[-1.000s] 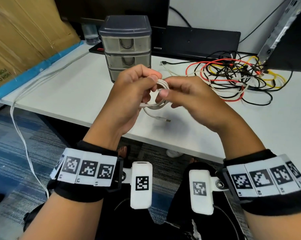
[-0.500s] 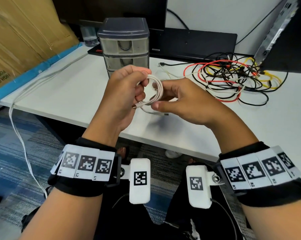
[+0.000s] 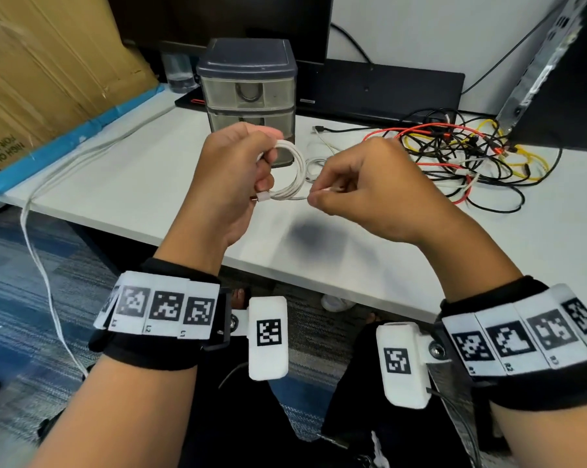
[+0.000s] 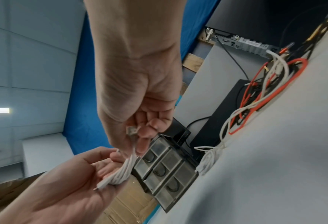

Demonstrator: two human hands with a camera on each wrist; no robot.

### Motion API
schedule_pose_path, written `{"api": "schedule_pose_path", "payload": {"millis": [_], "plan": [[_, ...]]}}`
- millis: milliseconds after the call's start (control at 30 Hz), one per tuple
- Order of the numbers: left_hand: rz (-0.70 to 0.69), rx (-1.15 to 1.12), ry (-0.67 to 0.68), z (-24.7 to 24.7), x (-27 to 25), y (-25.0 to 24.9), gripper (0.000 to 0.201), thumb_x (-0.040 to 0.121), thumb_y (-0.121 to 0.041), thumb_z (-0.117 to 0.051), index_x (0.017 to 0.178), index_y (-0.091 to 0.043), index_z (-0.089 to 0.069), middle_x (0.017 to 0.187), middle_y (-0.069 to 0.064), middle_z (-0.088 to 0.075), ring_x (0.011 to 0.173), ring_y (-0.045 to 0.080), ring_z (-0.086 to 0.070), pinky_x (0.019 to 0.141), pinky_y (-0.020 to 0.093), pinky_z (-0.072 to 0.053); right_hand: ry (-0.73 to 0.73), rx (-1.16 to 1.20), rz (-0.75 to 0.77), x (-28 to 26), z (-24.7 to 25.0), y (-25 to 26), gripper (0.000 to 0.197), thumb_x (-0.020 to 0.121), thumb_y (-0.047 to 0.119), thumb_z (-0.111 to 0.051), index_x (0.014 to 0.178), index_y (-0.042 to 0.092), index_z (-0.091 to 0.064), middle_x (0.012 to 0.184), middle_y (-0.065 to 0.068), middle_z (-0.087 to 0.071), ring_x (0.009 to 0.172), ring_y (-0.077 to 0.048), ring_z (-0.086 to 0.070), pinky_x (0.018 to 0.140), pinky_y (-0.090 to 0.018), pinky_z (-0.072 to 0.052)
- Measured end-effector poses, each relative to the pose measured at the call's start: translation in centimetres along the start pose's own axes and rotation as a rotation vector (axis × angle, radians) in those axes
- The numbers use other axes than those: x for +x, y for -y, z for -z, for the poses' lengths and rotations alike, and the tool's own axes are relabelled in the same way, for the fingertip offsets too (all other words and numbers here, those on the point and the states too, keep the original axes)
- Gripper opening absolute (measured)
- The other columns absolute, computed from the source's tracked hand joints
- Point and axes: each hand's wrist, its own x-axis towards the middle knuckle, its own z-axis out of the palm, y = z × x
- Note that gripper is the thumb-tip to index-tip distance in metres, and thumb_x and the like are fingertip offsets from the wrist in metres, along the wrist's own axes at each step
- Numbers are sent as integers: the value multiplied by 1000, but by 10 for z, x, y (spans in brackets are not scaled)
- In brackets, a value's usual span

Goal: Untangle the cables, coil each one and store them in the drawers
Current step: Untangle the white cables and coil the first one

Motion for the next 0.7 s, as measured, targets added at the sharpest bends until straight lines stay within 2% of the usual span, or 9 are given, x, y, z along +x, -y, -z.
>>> {"api": "schedule_pose_path", "payload": {"millis": [133,233,300,400,467,500,600,700], "plan": [[-42,163,34,-7,-2,-4,23,96,-2,-51,84,-13,-67,67,1,-56,50,7,-43,51,23,-36,-43,79,75,3,1,12,13,82,19,-84,82,12,-73,62,9,-67,54,-6,-64,53,-20,-50],[-48,225,107,-11,-6,-6,21,95,-4,-52,82,-13,-66,76,11,-59,61,18,-51,61,34,-44,-46,148,104,6,-3,12,18,83,14,-84,83,6,-67,66,7,-70,55,-9,-68,55,-24,-55],[-29,187,157,-13,-10,-8,20,96,-2,-50,83,-10,-63,74,16,-59,60,23,-54,59,38,-45,-96,147,137,7,-7,11,19,82,13,-84,83,8,-66,69,6,-68,60,-6,-65,57,-23,-53],[-2,94,203,-12,-13,-9,22,98,2,-44,83,-7,-57,53,0,-55,43,8,-47,54,29,-43,-209,51,215,6,-12,11,25,78,20,-87,87,12,-65,87,4,-57,74,-4,-51,64,-17,-43],[5,55,208,-12,-13,-8,23,99,2,-43,84,-8,-57,53,-5,-54,42,3,-44,51,24,-44,-214,88,195,7,-12,12,30,77,21,-88,90,16,-61,97,6,-51,86,-5,-54,69,-14,-44],[10,32,207,-12,-14,-7,23,99,2,-44,84,-8,-59,55,-3,-53,44,4,-42,50,22,-44,-191,147,164,7,-11,13,34,78,18,-87,93,17,-57,99,6,-53,86,-7,-59,67,-16,-48],[19,-19,205,-11,-12,-2,22,99,1,-46,87,-7,-63,63,3,-49,52,8,-39,54,22,-42,-150,280,110,6,-9,12,43,80,13,-86,97,16,-47,88,2,-64,69,-15,-67,57,-25,-53],[-69,102,275,-5,-9,1,13,97,-5,-56,95,-7,-68,75,10,-60,67,16,-53,70,32,-47,-117,286,93,7,-1,9,46,79,16,-87,99,18,-45,73,1,-67,63,-20,-66,57,-34,-55]]}}
